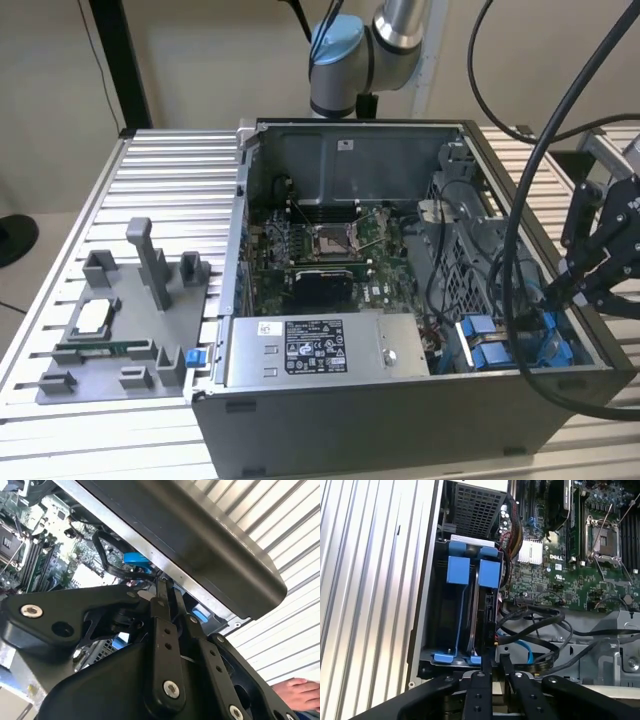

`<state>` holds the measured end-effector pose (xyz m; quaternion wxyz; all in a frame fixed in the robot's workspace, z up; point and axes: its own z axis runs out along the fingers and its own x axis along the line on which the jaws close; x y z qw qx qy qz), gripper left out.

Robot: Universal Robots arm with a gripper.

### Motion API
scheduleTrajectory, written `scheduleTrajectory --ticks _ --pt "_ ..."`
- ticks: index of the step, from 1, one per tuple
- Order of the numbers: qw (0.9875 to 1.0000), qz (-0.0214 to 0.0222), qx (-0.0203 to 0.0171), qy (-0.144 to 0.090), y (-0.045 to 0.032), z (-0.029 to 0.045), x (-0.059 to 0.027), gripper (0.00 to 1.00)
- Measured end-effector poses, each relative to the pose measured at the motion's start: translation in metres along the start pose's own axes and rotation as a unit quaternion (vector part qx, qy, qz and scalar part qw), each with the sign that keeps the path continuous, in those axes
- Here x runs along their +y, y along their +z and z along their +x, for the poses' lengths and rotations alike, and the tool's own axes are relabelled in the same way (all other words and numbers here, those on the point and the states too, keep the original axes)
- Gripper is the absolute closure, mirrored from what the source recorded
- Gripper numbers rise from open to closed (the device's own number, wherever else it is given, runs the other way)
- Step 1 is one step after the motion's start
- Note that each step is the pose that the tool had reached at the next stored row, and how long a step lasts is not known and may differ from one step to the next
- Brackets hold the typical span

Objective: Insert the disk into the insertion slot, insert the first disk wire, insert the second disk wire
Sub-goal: 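Insert the second disk wire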

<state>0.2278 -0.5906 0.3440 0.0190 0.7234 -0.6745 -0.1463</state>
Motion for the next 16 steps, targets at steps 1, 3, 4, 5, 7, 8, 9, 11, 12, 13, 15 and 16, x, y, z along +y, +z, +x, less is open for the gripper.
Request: scheduleTrajectory --ticks 1,3,4,5,7,8,9,11,12,13,15,16 --pt "1.0000 -0.0004 -0.0009 0.002 0.0003 0.0002 0.0000 1.00" --pt "1.0000 -0.0027 -0.0030 0.005 0.0008 0.0006 0.0001 1.00" --pt "1.0000 -0.0037 -0.0043 0.006 0.0008 0.0009 0.0002 1.00" --pt "1.0000 -0.0044 -0.0058 0.007 0.0006 0.0012 0.0002 1.00" --pt "0.9999 -0.0060 -0.0083 0.007 -0.0021 0.0010 0.0008 1.00" --pt "0.9999 -0.0065 -0.0089 0.008 -0.0048 0.0006 0.0015 1.00" --pt "0.9999 -0.0068 -0.0094 0.008 -0.0076 0.0001 0.0021 1.00" --pt "0.9999 -0.0071 -0.0098 0.008 -0.0138 -0.0010 0.0036 1.00" --pt "0.9999 -0.0071 -0.0101 0.008 -0.0171 -0.0017 0.0047 1.00" --pt "0.9999 -0.0071 -0.0105 0.008 -0.0202 -0.0024 0.0059 1.00" --pt "0.9999 -0.0070 -0.0111 0.008 -0.0275 -0.0038 0.0088 1.00" --pt "0.9999 -0.0070 -0.0114 0.009 -0.0311 -0.0046 0.0101 1.00"
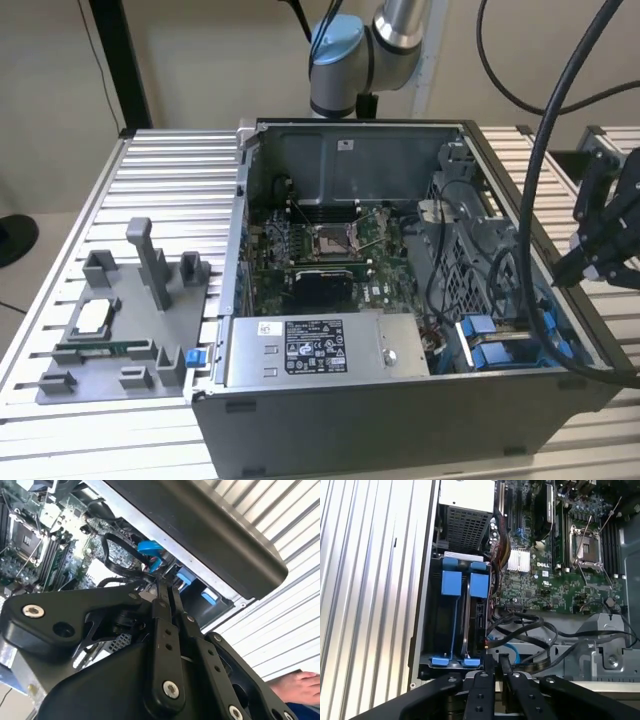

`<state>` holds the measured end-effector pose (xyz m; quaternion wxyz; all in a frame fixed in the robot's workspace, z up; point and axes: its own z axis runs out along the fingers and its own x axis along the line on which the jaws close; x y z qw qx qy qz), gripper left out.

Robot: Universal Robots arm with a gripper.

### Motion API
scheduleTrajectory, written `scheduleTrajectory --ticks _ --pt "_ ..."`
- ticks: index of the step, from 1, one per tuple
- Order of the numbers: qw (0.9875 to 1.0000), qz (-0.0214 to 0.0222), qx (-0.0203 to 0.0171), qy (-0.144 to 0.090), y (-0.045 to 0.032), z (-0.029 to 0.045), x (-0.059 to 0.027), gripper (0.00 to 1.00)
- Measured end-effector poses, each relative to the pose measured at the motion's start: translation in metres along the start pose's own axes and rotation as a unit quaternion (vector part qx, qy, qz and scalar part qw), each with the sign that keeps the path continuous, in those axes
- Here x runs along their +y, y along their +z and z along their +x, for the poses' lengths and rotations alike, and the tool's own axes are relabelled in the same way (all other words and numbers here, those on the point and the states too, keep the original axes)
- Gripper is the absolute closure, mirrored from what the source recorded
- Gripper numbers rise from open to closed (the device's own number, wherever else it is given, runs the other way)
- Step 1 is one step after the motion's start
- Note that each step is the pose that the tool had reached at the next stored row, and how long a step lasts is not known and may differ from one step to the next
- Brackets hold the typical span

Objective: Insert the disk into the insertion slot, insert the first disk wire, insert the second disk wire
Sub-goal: 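Insert the second disk wire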

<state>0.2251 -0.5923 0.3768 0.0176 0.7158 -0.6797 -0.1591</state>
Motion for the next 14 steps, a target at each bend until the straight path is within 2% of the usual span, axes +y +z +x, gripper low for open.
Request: scheduleTrajectory --ticks 4,6,10,14 --pt "1.0000 0.0001 -0.0001 0.000 -0.0164 -0.0038 0.0072 1.00" --pt "1.0000 0.0001 -0.0001 0.000 -0.0220 -0.0051 0.0107 1.00" --pt "1.0000 0.0001 -0.0002 0.001 -0.0256 -0.0064 0.0182 1.00" --pt "1.0000 0.0003 -0.0001 0.001 -0.0252 -0.0070 0.0265 1.00"
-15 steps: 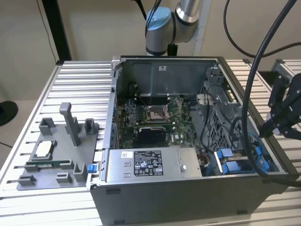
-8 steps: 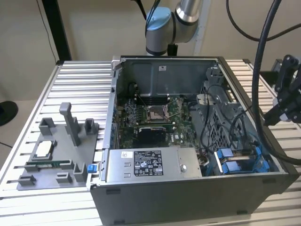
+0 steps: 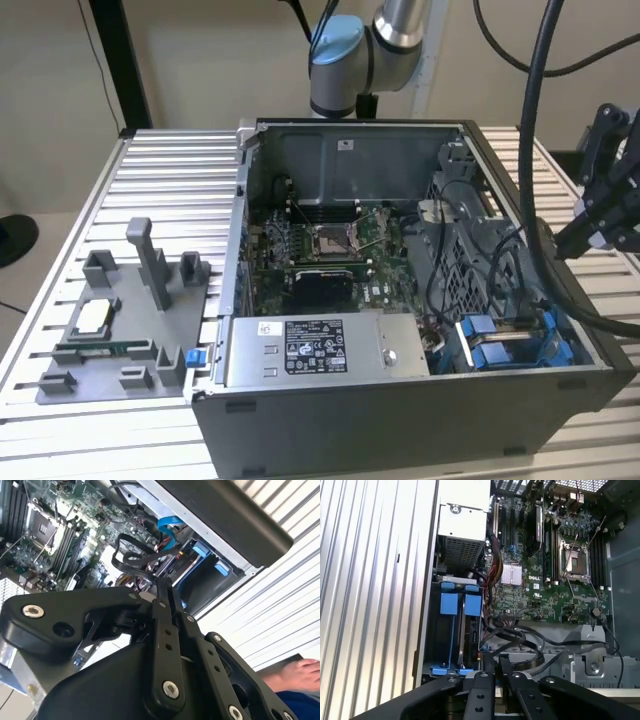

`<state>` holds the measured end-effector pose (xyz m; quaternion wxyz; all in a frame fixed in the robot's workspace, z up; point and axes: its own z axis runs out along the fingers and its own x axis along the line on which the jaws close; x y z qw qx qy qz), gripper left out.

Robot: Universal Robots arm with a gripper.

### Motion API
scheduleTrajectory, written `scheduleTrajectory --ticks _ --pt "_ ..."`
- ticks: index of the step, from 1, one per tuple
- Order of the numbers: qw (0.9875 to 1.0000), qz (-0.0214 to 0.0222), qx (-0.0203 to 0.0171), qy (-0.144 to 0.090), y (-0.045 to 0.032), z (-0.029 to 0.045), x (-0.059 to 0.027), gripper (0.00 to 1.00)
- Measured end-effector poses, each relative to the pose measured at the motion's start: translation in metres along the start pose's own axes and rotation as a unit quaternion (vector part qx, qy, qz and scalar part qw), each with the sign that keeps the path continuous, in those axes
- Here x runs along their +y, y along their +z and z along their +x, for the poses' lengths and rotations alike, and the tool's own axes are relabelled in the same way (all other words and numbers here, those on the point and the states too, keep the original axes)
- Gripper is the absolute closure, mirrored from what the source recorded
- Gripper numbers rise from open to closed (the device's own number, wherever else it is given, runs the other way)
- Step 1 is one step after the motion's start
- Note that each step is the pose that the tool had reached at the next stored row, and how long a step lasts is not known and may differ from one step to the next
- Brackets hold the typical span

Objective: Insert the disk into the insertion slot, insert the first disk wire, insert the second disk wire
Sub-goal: 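Insert the second disk wire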

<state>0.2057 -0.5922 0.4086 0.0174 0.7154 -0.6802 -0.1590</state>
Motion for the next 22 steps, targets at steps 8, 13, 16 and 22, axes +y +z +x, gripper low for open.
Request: scheduleTrajectory --ticks 8,13,16,22 --pt "1.0000 0.0042 0.0003 -0.001 0.0043 -0.0004 0.0166 1.00" --pt "1.0000 0.0043 0.0004 -0.001 0.0046 -0.0005 0.0180 1.00" --pt "1.0000 0.0044 0.0004 -0.001 0.0047 -0.0005 0.0183 1.00" --pt "1.0000 0.0071 0.0005 -0.001 0.0056 -0.0005 0.0214 1.00"
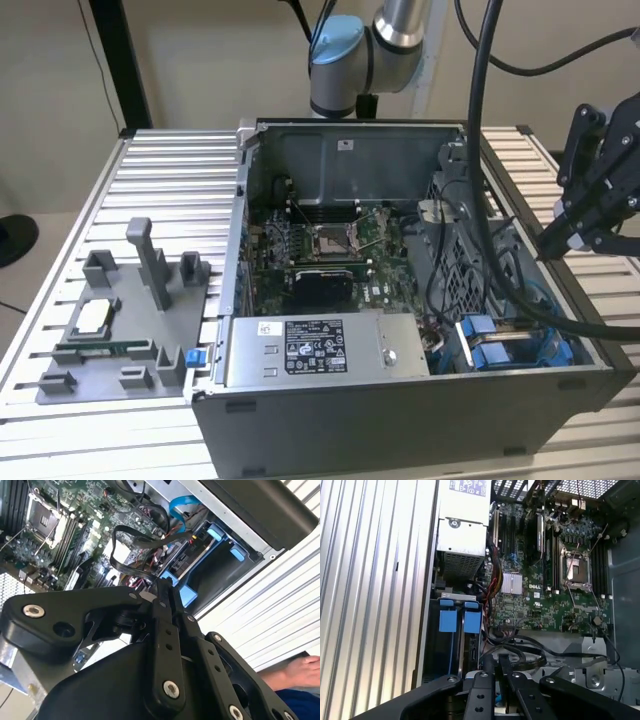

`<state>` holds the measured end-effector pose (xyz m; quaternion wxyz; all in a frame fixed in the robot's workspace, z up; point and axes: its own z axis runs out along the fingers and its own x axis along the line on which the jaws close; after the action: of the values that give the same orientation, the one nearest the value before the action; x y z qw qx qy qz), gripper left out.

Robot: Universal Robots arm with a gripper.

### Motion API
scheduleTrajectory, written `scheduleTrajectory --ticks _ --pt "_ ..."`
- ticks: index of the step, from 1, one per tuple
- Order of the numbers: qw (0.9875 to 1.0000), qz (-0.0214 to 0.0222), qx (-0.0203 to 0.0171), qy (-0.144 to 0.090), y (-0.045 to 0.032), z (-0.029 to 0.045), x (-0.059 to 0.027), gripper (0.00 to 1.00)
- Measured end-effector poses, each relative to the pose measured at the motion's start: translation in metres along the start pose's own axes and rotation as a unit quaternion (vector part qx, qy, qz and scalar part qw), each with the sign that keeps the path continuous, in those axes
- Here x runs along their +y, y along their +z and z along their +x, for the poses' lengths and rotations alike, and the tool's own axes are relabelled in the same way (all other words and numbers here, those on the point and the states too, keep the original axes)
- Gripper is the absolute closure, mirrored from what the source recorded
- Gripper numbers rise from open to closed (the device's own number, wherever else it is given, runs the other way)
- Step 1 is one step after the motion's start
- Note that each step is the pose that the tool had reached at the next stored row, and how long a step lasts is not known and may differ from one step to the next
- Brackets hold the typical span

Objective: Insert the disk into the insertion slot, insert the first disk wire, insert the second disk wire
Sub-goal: 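Insert the second disk wire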

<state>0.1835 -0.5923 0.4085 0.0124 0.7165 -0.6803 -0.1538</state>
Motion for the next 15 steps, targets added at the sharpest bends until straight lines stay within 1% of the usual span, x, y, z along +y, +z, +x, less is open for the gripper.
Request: scheduleTrajectory --ticks 3,13,14,15 --pt "1.0000 0.0006 0.0001 0.000 0.0002 0.0000 0.0009 1.00" --pt "1.0000 0.0006 0.0002 0.000 0.0002 0.0000 0.0010 1.00" --pt "1.0000 0.0006 0.0003 0.000 0.0002 0.0000 0.0011 1.00" --pt "1.0000 0.0006 0.0012 0.000 0.0005 -0.0001 0.0011 1.00"
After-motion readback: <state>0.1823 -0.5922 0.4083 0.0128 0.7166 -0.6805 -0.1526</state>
